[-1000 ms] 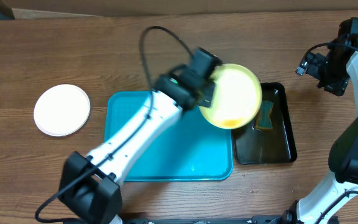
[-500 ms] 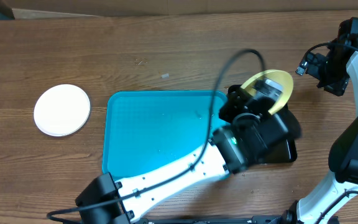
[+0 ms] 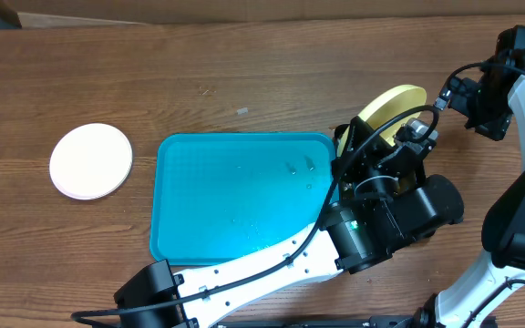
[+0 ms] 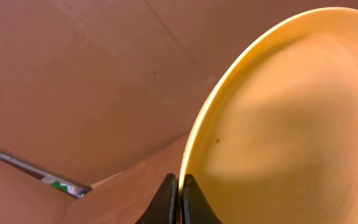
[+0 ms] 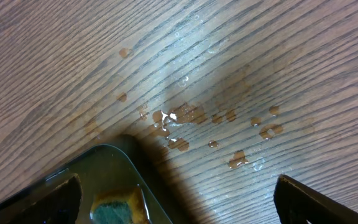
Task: Clean dirty plates on tray and stack at the side
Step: 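Dip the held yellow plate into the water of the black tray, then carry the yellow plate left and stack it on the white plates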
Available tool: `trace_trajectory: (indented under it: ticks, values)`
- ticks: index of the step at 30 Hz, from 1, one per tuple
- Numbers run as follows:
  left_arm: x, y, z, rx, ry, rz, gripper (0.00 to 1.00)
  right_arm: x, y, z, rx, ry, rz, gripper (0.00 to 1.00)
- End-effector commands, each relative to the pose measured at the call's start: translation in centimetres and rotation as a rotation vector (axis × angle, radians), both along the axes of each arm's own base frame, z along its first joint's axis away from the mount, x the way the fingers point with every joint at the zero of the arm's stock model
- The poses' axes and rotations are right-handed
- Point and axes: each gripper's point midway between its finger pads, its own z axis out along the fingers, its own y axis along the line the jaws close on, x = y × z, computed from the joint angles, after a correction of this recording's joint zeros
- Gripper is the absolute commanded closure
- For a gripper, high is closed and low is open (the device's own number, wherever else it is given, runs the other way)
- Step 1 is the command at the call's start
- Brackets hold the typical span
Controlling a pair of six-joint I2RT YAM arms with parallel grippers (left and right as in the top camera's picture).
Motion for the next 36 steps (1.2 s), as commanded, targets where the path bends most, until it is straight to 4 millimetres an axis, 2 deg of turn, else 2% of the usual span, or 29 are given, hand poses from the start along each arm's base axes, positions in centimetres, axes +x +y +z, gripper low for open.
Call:
trace_trajectory:
  ticks: [1, 3, 6, 10, 12, 14, 19, 20, 23, 27, 29, 32, 36]
  values:
    - [0.3, 0.3, 0.4, -0.094, -0.015, 0.034, 0.96, 0.1, -0.1, 0.6, -0.007, -0.015, -0.007, 0.00]
    - [0.4, -0.3, -1.2, -0.126, 0.056, -0.019, 0.96, 0.1, -0.1, 0.6, -0.007, -0.015, -0.007, 0.00]
    - [0.5, -1.2, -4.8, -0.213, 0.233, -0.094, 0.96, 0.1, -0.1, 0.6, -0.007, -0.015, -0.007, 0.00]
    - [0.9, -1.0, -10.1, -0.372, 0.518, -0.106, 0.96, 0.1, -0.1, 0.6, -0.007, -0.014, -0.007, 0.00]
    - [1.5, -0.5, -12.4, -0.455, 0.669, -0.096, 0.96, 0.1, -0.1, 0.6, -0.007, -0.015, -0.007, 0.00]
    - [2.5, 0.6, -13.9, -0.530, 0.794, -0.089, 0.96, 0.1, -0.1, 0.6, -0.007, -0.015, -0.007, 0.00]
    - [6.1, 5.2, -14.8, -0.787, 1.031, -0.078, 0.96, 0.1, -0.1, 0.6, -0.007, -0.015, -0.007, 0.00]
    - [7.7, 7.9, -14.7, -0.892, 1.078, -0.056, 0.96, 0.1, -0.1, 0.6, -0.007, -0.015, -0.007, 0.00]
    - [10.4, 14.3, -14.8, -1.030, 1.086, 0.055, 0.96, 0.1, -0.1, 0.6, -0.007, -0.015, -0.007, 0.00]
    - [12.1, 24.2, -15.7, -1.134, 1.035, 0.290, 0.96, 0.1, -0.1, 0.6, -0.007, -0.015, -0.007, 0.00]
    - [12.0, 29.6, -16.2, -1.180, 1.001, 0.427, 0.96, 0.1, -0.1, 0.6, -0.007, -0.015, -0.007, 0.00]
    - [10.8, 36.3, -16.8, -1.254, 0.962, 0.598, 0.96, 0.1, -0.1, 0.6, -0.007, -0.015, -0.007, 0.00]
    - [8.4, 43.7, -17.4, -1.326, 0.898, 0.795, 0.96, 0.1, -0.1, 0.6, -0.007, -0.015, -0.007, 0.00]
